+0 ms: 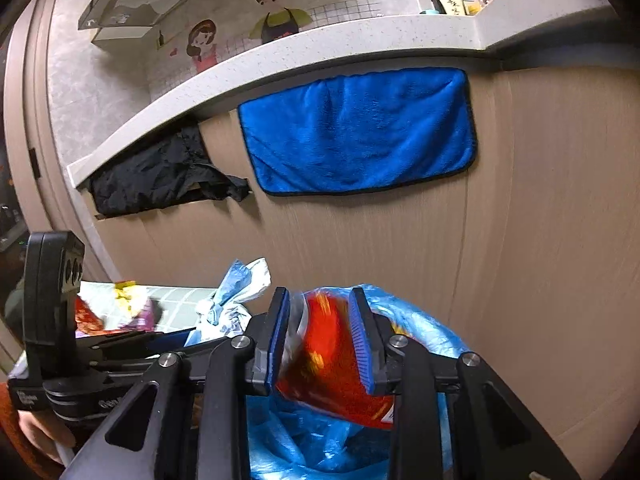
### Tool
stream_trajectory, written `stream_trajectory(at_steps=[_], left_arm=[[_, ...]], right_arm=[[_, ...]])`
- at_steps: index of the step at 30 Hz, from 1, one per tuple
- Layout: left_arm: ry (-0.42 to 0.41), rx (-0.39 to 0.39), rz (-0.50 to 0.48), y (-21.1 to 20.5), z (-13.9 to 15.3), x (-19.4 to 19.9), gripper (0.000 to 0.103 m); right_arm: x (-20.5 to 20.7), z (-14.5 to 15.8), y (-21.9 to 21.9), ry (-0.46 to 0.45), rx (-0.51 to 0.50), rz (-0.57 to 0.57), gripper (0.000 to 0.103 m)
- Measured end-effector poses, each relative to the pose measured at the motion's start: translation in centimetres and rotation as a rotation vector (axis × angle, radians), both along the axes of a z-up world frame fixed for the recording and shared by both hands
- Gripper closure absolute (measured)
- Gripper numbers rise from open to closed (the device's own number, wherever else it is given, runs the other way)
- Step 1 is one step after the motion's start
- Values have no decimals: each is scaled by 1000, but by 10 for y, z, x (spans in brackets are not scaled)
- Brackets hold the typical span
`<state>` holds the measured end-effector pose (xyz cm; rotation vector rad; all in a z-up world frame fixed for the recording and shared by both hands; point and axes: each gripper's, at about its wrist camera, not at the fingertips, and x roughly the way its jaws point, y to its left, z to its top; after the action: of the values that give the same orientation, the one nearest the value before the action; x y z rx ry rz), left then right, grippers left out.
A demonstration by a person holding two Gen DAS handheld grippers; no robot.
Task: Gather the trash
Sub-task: 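Carry tissue bundle and red can to the blue bin and release both, then return both tools to the table and grasp the yellow-rimmed sponge with the right tool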
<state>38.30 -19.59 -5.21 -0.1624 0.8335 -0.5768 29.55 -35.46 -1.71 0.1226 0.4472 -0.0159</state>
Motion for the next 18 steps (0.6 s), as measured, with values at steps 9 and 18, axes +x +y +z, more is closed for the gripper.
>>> stream_trajectory(at_steps=[9, 18], left_arm=[[-24, -14, 52, 22, 17, -3, 53], [-51, 49, 157, 93, 38, -56, 53]], right_arm=[[-17, -1, -10, -3, 4, -74, 49], [-41, 2, 16, 15, -38, -75, 49]])
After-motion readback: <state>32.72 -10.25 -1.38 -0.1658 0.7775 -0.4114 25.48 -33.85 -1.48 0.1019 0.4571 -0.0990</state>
